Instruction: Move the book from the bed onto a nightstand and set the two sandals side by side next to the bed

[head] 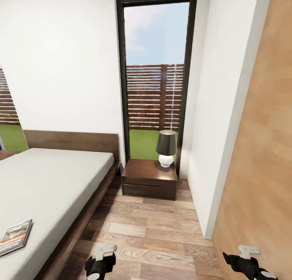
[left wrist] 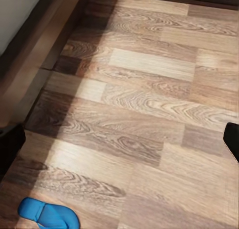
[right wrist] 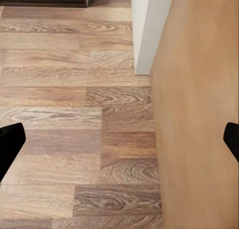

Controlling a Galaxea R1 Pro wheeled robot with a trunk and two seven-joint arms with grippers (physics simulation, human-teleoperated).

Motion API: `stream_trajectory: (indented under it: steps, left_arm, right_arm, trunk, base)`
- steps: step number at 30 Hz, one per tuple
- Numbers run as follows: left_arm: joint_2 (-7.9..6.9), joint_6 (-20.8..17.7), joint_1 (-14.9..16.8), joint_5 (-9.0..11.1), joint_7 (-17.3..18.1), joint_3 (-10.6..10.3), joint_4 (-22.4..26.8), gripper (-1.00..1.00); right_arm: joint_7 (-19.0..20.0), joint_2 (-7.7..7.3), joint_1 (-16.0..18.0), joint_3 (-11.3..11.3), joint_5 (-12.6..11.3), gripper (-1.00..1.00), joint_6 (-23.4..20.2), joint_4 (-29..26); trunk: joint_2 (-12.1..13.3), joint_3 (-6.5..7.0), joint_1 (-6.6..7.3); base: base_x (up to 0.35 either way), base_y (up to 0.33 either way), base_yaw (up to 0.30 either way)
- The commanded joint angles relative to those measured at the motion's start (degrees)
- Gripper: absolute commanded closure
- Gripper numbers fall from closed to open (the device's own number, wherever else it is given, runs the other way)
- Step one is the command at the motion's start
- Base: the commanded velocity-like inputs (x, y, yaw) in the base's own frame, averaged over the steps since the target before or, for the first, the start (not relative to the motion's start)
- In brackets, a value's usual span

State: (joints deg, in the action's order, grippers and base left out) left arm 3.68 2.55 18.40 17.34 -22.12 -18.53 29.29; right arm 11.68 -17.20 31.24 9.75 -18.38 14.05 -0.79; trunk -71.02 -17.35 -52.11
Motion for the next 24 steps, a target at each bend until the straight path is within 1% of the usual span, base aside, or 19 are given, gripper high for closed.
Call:
stream_trajectory:
  steps: [1, 10, 14, 18, 19, 22, 23, 24]
  left_arm:
    - [-0.04, 0.3, 0.1, 0.6, -0.4, -0.5, 0.0, -1.00]
    - [-0.05, 0.4, 0.1, 0.4, -0.4, -0.5, 0.0, -1.00]
    - [-0.06, 0.4, 0.1, 0.4, -0.5, -0.5, 0.0, -1.00]
    - [-0.03, 0.4, 0.1, 0.5, -0.4, -0.5, 0.0, -1.00]
    - [-0.02, 0.4, 0.1, 0.5, -0.4, -0.5, 0.0, -1.00]
    - [0.00, 0.4, 0.1, 0.5, -0.2, -0.5, 0.0, -1.00]
    - [0.00, 0.4, 0.1, 0.5, -0.2, -0.5, 0.0, -1.00]
    - [0.00, 0.4, 0.1, 0.5, -0.1, -0.5, 0.0, -1.00]
  right_arm:
    - [0.3, -0.02, 0.1, 0.4, -0.6, -1.00, 0.2, 0.1]
    - [0.2, -0.01, 0.1, 0.4, -0.5, -1.00, 0.2, 0.1]
    - [0.2, 0.30, 0.1, 0.6, -0.2, -1.00, 0.2, 0.1]
    - [0.0, 2.21, 0.1, 0.9, 0.1, -1.00, 0.1, 0.2]
    - [-0.3, 3.64, 0.1, 1.4, 0.6, -1.00, -0.3, 0.4]
    - [-1.6, 5.79, 0.1, 3.0, 2.2, -1.00, -1.7, 0.5]
    - [-2.8, 6.97, 0.1, 4.1, 3.5, -1.00, -3.2, 0.5]
    - [-3.4, 7.47, 0.1, 4.6, 4.1, -1.00, -4.0, 0.5]
  trunk:
    - [0.4, 0.11, 0.19]
    - [4.0, 1.73, 2.17]
    - [5.6, 2.45, 3.05]
    - [7.2, 3.17, 3.92]
    - [7.6, 3.35, 4.14]
    - [8.8, 3.88, 4.80]
    - [9.2, 4.06, 5.02]
    - [9.6, 4.24, 5.24]
  base:
    - [0.330, 0.000, 0.000]
    - [0.325, 0.000, 0.000]
    - [0.157, 0.000, 0.000]
    - [0.052, 0.000, 0.000]
    - [0.023, 0.000, 0.000]
    - [0.015, 0.000, 0.000]
    - [0.008, 0.000, 0.000]
    - [0.006, 0.000, 0.000]
